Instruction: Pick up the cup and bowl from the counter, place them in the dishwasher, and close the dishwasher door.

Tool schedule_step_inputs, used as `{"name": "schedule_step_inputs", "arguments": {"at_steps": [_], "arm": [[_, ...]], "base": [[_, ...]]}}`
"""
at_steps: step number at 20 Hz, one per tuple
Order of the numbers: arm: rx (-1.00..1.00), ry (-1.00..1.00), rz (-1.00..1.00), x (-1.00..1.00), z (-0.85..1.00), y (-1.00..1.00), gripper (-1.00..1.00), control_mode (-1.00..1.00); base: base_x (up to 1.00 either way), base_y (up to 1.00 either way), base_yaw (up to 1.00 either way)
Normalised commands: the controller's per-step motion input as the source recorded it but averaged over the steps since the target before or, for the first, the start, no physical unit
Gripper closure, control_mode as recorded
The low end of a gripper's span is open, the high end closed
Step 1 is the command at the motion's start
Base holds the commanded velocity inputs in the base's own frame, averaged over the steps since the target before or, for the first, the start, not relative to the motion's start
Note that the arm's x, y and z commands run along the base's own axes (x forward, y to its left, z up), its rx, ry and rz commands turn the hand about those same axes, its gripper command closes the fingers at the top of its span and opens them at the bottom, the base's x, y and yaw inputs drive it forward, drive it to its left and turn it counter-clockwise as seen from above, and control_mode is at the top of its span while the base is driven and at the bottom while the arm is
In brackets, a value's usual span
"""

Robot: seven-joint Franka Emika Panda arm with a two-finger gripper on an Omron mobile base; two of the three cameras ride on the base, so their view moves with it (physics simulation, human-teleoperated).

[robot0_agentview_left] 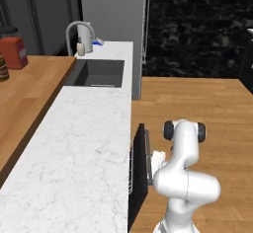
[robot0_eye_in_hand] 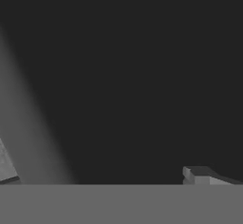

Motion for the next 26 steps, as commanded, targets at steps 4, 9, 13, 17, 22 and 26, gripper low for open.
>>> {"name": "schedule_step_inputs", "arguments": {"at_steps": [4, 9, 13, 17, 22, 26], "arm": [[0.0, 0.0, -0.31, 0.43, -0.9, 1.0, -1.0, -1.0], [0.0, -0.04, -0.25, 0.14, -0.7, 1.0, -1.0, -1.0], [0.0, -0.09, -0.11, -0.48, -0.34, 1.0, -1.0, -1.0], [0.0, -0.08, -0.12, -0.47, -0.38, 1.0, -1.0, -1.0], [0.04, -0.07, -0.15, -0.51, -0.4, 1.0, -1.0, -1.0], [0.33, -0.06, -0.17, -0.64, -0.54, 1.0, -1.0, -1.0]], "base": [[0.0, 0.0, 0.0], [0.0, 0.0, 0.0], [0.0, 0.0, 0.0], [0.0, 0.0, 0.0], [0.0, 0.0, 0.0], [0.0, 0.0, 0.0]]}}
